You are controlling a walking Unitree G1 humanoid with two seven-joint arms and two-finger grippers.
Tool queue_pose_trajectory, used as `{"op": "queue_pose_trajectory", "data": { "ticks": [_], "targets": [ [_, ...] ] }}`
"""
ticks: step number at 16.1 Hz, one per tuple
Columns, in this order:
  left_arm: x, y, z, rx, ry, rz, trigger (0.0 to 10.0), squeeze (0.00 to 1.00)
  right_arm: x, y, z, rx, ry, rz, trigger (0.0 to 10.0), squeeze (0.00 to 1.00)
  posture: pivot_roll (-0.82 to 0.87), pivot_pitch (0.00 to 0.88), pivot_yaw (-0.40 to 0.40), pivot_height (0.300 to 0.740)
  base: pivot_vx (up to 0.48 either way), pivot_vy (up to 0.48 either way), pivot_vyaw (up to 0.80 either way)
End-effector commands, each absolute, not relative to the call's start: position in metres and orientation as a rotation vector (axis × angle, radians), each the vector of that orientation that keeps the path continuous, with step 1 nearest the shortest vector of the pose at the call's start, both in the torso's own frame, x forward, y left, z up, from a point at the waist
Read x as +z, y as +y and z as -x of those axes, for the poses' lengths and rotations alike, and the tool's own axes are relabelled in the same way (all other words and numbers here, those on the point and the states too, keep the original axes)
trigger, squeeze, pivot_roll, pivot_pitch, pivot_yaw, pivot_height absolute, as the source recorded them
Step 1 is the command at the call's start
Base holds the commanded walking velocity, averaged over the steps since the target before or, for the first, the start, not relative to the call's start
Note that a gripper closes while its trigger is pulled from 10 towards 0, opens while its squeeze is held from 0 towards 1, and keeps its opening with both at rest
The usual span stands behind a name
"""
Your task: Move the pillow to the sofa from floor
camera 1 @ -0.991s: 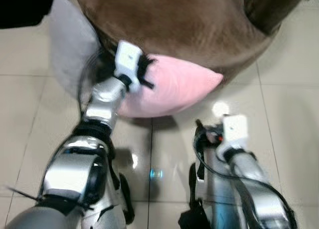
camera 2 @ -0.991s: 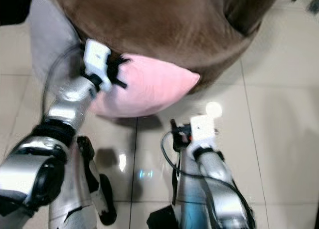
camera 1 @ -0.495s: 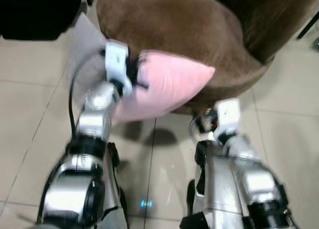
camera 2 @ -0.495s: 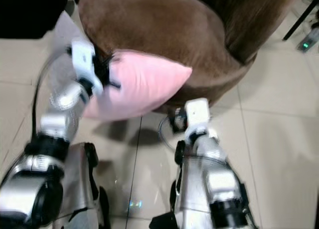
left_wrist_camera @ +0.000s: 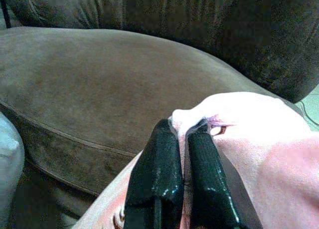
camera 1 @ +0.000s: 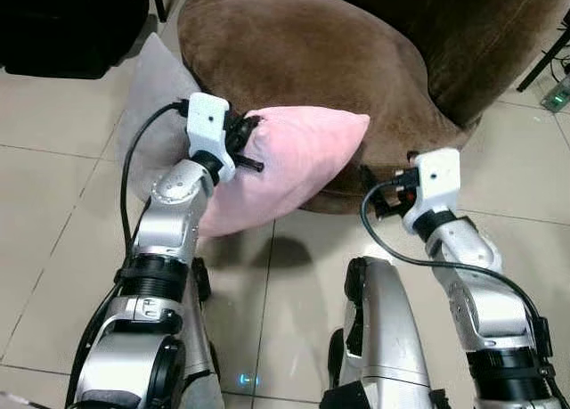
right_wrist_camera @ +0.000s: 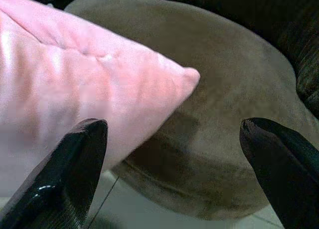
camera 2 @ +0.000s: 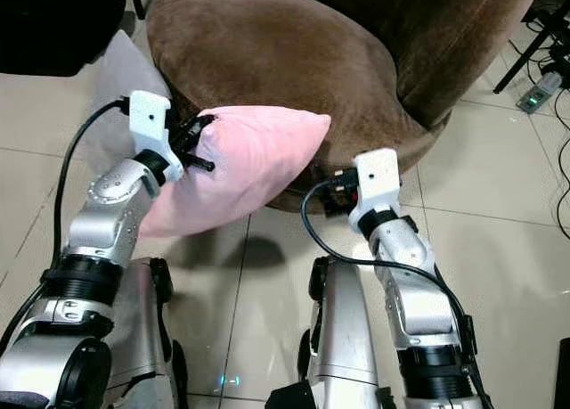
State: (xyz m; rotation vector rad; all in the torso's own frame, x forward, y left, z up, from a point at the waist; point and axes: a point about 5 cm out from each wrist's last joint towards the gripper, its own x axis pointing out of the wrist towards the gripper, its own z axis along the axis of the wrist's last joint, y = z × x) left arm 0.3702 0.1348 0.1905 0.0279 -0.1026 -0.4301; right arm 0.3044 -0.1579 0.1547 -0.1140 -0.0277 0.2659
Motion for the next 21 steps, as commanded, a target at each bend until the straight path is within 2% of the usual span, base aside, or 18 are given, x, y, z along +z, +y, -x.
{"op": "queue_pose_trajectory", "data": {
  "ticks": [1, 6, 8, 10, 17, 21],
  "targets": [
    [0.196, 0.128, -0.366, -0.466, -0.139, -0.052, 0.0, 0.00, 0.152, -0.161, -0.301, 0.251, -0.018, 0.112, 10.0, 0.00, 0.08, 0.142, -0.095, 0.476, 0.000, 0.000, 0.00],
    [0.145, 0.143, -0.335, -0.349, -0.022, -0.043, 0.0, 0.00, 0.105, -0.157, -0.279, 0.190, 0.048, 0.029, 10.0, 0.00, 0.10, 0.109, -0.086, 0.526, 0.000, 0.000, 0.00],
    [0.124, 0.158, -0.314, -0.261, -0.055, -0.068, 0.0, 0.00, 0.118, -0.160, -0.265, 0.135, -0.105, -0.027, 10.0, 0.00, 0.08, 0.105, -0.070, 0.546, 0.000, 0.000, 0.00],
    [0.110, 0.165, -0.298, -0.247, -0.065, -0.098, 0.0, 0.00, 0.121, -0.168, -0.259, 0.087, -0.148, 0.024, 10.0, 0.00, 0.07, 0.106, -0.061, 0.566, 0.000, 0.000, 0.00],
    [0.119, 0.161, -0.303, -0.303, -0.097, -0.125, 0.0, 0.00, 0.108, -0.171, -0.249, 0.069, -0.139, 0.056, 10.0, 0.00, 0.05, 0.095, -0.052, 0.641, 0.000, 0.000, 0.00],
    [0.085, 0.163, -0.277, -0.301, 0.026, -0.086, 0.0, 0.00, 0.097, -0.167, -0.238, 0.116, -0.090, 0.080, 10.0, 0.00, 0.04, 0.100, -0.046, 0.676, 0.000, 0.000, 0.00]
  ]
}}
